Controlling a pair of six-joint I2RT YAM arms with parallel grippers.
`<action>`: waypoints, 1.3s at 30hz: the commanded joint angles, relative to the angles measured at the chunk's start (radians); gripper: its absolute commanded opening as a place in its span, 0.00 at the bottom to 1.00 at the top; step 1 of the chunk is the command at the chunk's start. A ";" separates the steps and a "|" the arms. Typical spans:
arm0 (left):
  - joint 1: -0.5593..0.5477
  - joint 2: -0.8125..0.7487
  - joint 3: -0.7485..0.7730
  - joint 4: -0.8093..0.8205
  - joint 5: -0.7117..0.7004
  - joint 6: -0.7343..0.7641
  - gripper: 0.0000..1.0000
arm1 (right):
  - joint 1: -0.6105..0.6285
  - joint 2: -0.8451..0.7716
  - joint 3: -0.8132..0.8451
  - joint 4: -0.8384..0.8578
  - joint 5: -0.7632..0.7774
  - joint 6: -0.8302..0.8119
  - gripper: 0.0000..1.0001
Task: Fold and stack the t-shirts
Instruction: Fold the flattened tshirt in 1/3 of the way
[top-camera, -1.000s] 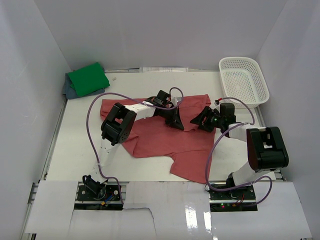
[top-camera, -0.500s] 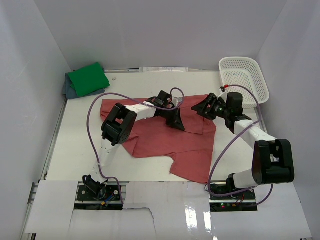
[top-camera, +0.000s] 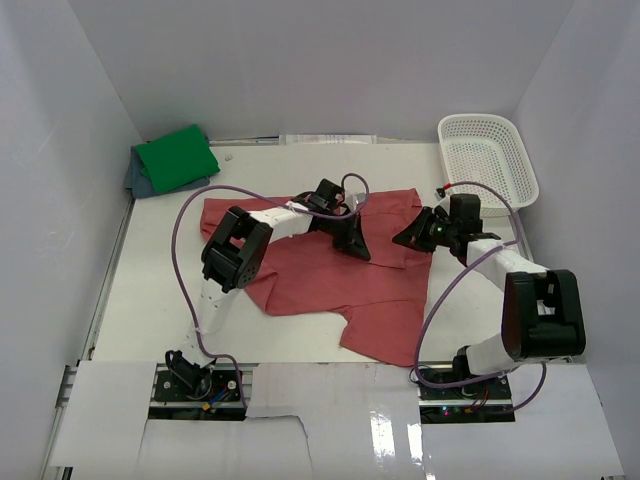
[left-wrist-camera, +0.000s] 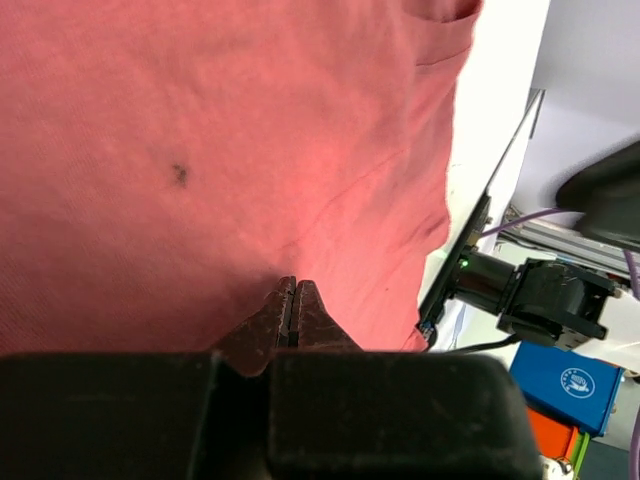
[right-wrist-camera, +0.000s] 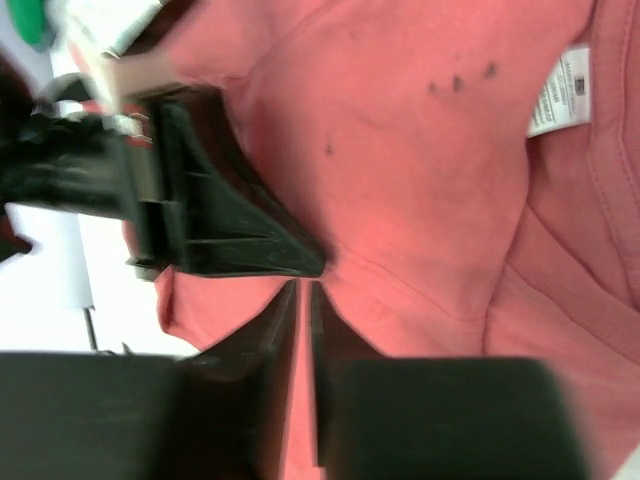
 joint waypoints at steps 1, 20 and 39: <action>-0.008 -0.135 0.072 -0.017 0.017 -0.006 0.00 | -0.003 0.057 0.054 -0.006 0.008 -0.057 0.08; 0.492 -0.405 -0.099 -0.244 -0.219 0.116 0.00 | 0.132 0.439 0.465 -0.039 -0.120 -0.126 0.08; 0.512 -0.140 0.135 -0.246 -0.230 0.199 0.00 | 0.268 0.996 1.155 -0.161 -0.308 -0.103 0.08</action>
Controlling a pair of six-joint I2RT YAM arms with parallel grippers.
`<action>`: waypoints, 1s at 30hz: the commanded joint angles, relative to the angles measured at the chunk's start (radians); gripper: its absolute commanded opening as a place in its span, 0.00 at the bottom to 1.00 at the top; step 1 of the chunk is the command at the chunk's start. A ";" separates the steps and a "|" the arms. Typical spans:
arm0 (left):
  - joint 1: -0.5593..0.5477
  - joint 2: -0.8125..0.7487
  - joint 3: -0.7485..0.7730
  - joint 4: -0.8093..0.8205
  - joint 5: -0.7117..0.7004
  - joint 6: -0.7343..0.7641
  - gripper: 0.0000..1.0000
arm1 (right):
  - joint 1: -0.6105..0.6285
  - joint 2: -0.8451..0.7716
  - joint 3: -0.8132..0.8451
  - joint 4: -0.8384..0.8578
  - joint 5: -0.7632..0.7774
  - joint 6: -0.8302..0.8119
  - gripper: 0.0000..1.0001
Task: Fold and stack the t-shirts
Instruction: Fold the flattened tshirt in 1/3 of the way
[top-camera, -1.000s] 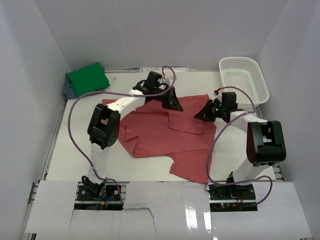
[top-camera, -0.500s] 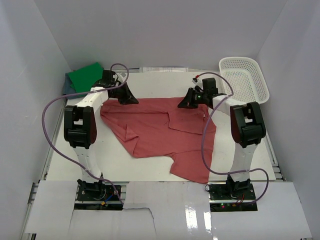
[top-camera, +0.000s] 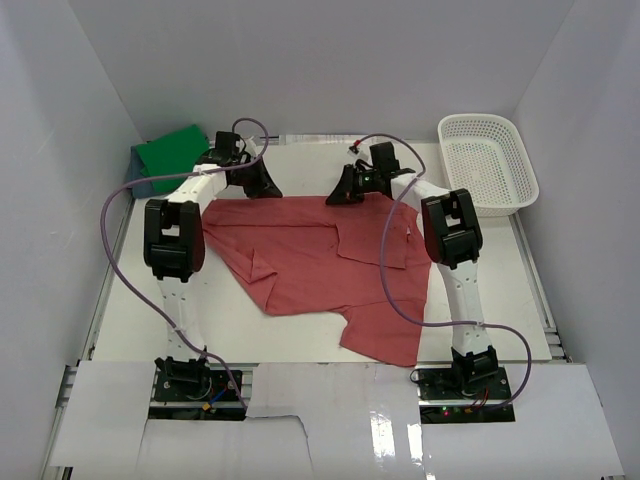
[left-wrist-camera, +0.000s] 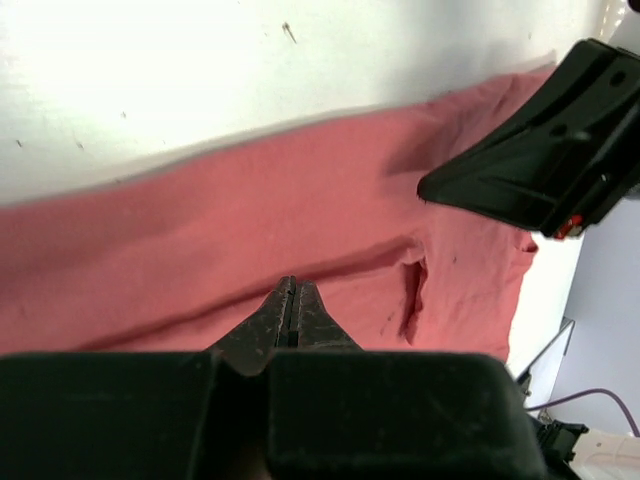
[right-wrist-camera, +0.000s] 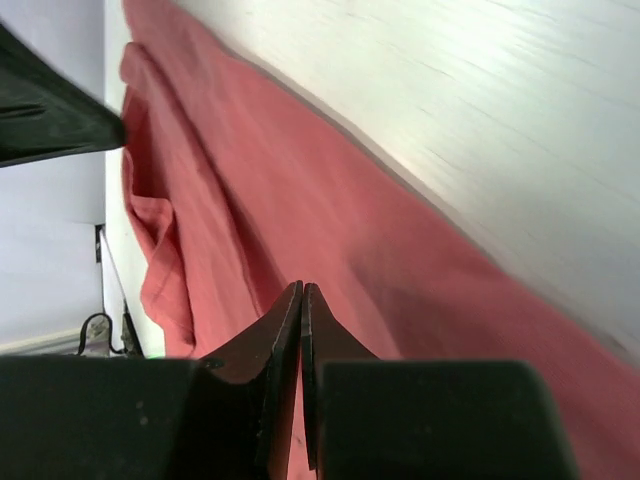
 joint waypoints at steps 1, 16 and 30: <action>0.008 0.040 0.056 -0.008 -0.012 0.030 0.00 | 0.028 0.042 0.093 -0.008 -0.065 0.010 0.08; 0.008 0.198 0.087 -0.019 0.068 0.067 0.00 | 0.098 0.107 0.046 0.031 -0.088 0.021 0.08; 0.008 0.201 0.079 -0.019 0.057 0.064 0.00 | 0.143 0.015 -0.131 0.006 -0.129 -0.044 0.08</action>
